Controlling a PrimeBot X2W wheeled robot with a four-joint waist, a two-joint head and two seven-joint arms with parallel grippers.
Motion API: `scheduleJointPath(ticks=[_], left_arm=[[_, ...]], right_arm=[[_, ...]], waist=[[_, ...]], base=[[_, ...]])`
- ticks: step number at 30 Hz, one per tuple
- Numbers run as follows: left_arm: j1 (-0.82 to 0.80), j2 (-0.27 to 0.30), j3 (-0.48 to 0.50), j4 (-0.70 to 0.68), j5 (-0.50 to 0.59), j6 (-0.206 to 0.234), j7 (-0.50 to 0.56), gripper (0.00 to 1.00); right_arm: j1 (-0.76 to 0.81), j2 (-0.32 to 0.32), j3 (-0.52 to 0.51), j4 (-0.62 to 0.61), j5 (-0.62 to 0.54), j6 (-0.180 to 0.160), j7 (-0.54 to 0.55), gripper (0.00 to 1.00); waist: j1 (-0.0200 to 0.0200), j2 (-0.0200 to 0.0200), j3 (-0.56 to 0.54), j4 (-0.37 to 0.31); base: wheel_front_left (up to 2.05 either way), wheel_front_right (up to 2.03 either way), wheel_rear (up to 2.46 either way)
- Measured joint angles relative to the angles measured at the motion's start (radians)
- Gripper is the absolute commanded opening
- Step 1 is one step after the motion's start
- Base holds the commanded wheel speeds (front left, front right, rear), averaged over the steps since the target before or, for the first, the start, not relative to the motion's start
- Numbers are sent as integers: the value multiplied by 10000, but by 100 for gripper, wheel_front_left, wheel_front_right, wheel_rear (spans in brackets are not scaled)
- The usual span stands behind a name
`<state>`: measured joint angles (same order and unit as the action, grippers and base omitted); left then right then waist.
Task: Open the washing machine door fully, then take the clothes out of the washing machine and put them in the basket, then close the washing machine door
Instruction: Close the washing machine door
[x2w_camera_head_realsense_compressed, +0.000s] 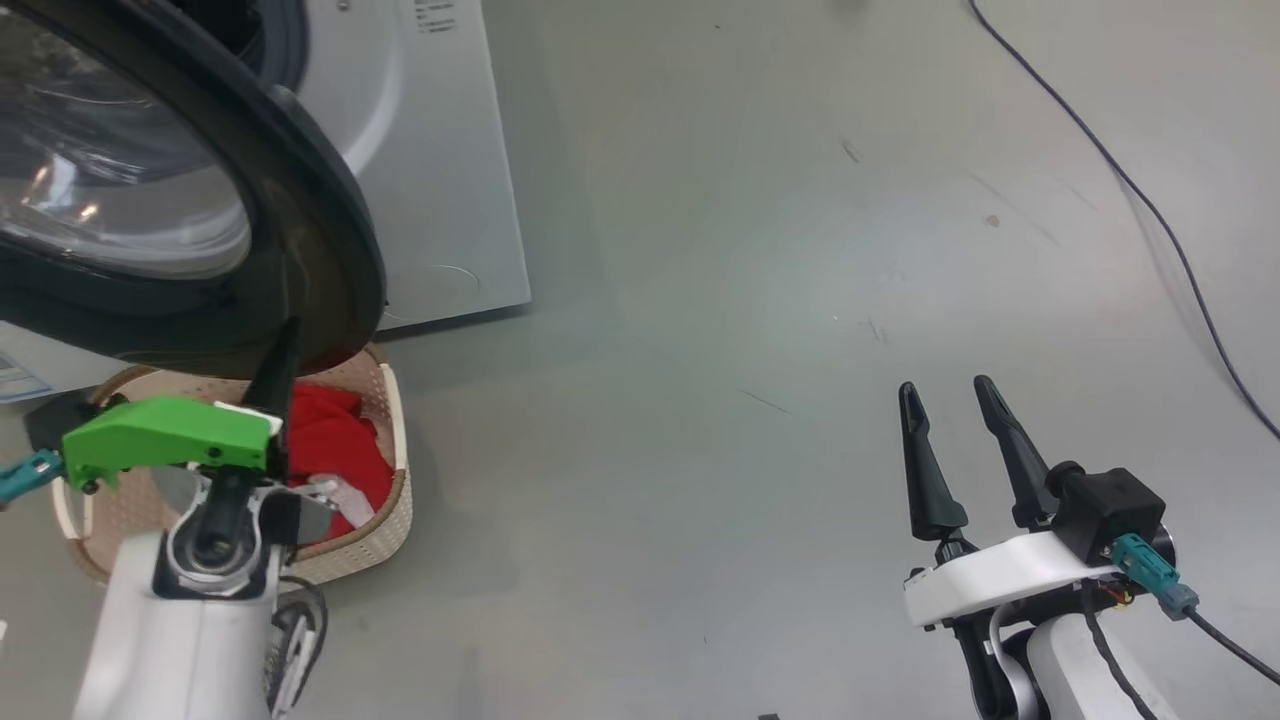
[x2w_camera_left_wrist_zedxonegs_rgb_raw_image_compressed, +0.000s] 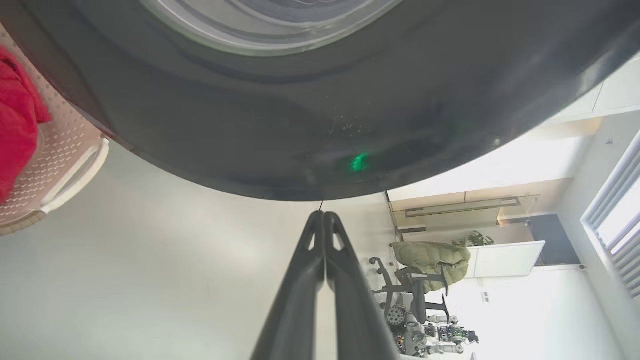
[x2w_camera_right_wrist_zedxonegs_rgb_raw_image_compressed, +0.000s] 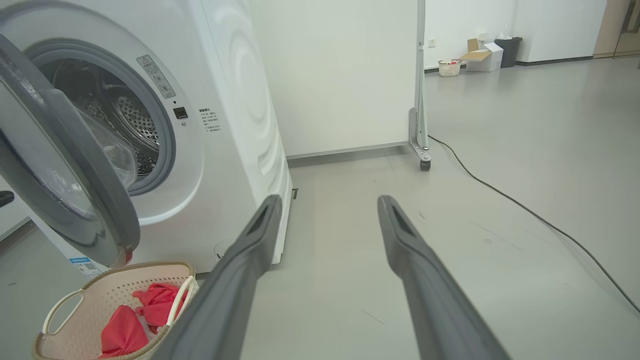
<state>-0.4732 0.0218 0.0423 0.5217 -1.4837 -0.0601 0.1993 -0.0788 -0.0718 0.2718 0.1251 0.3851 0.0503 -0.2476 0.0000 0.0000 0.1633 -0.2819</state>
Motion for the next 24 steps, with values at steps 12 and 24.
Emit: scheduleJointPath(ticks=[12,24], left_arm=[[1259,508,-1871,-819,3369,-522,-1409,0],[2164,1618,-2823,-1894,6378,-596,-3701,0]], right_arm=[[332,-240,-261,-75,-79,10,0,100],[509,-299,-393,-343,-90,8,0,100]], waist=[[0,0,-659,1558],[0,0,-1070,3119]], base=[[0,0,0],[0,0,0]])
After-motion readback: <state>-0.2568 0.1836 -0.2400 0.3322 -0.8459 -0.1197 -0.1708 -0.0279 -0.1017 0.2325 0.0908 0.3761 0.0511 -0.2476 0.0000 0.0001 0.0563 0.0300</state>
